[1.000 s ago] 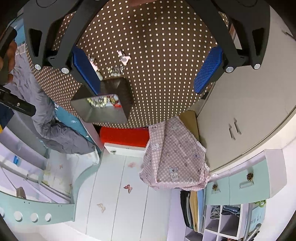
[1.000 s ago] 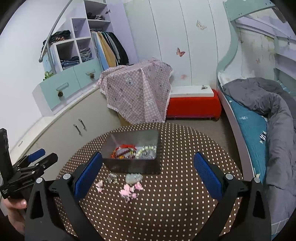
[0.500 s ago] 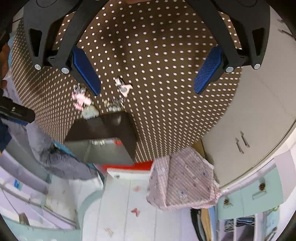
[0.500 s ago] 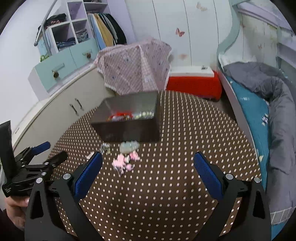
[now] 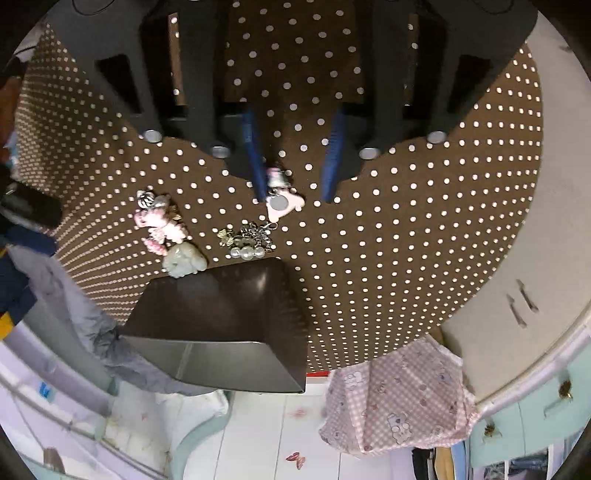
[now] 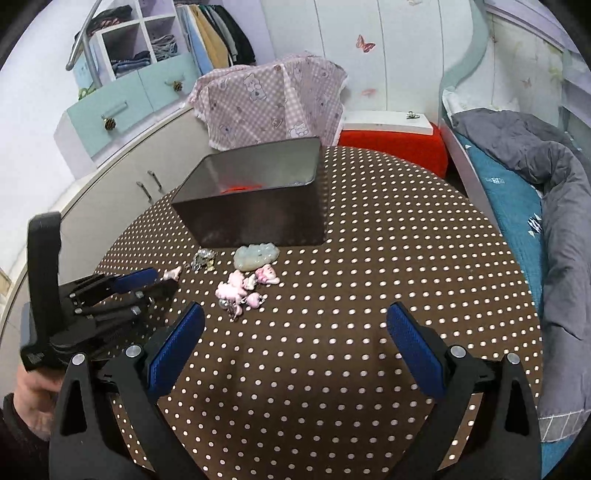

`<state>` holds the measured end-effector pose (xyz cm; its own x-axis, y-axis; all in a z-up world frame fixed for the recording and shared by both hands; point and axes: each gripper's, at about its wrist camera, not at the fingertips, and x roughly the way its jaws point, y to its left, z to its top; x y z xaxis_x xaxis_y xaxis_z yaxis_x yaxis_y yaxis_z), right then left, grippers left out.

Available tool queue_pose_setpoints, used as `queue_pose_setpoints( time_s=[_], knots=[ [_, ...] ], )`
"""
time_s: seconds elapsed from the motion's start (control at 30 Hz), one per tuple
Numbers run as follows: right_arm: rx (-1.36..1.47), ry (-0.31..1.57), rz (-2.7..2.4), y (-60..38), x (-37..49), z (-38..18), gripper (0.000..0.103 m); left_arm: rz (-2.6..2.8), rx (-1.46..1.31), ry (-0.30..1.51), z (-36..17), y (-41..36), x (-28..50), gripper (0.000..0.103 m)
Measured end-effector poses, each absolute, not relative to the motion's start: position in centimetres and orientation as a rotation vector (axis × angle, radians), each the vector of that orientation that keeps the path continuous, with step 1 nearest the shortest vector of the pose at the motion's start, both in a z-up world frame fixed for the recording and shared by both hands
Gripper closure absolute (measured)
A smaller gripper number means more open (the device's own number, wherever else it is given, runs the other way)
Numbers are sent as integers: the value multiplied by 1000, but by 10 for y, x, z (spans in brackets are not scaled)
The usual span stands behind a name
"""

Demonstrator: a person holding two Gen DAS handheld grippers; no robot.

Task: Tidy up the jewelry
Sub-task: 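Grasp the white cat charm with the left tool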

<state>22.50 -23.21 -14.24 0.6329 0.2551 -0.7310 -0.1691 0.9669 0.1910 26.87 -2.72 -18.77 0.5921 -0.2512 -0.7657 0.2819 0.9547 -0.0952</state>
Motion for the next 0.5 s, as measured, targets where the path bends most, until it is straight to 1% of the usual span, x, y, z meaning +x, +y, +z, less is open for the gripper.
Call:
queue_pose_setpoints(
  time_s=[0.03, 0.17, 0.2, 0.23, 0.27, 0.3, 0.33, 0.37, 0.4, 0.5],
  knots=[
    [103, 857, 252, -229, 226, -145, 8, -318, 28, 888, -188, -24, 268, 90],
    [79, 881, 305, -212, 230, -155, 8, -314, 15, 881, -187, -14, 262, 90],
    [68, 883, 316, -208, 232, -157, 11, -312, 12, 879, -188, -11, 260, 90],
    [59, 888, 324, -203, 233, -158, 16, -313, 8, 877, -189, -11, 259, 90],
    [50, 895, 330, -199, 235, -162, 19, -314, 3, 876, -190, -11, 257, 90],
    [43, 901, 333, -196, 237, -164, 25, -314, 1, 875, -191, -13, 257, 90],
    [36, 908, 338, -193, 239, -166, 34, -314, -1, 874, -191, -13, 257, 90],
    [28, 914, 341, -190, 241, -168, 39, -314, -2, 874, -191, -14, 256, 90],
    [12, 919, 341, -186, 243, -171, 48, -315, -3, 874, -191, -14, 256, 90],
    [-40, 895, 323, -178, 245, -175, 54, -319, -13, 876, -192, -12, 257, 90]
  ],
)
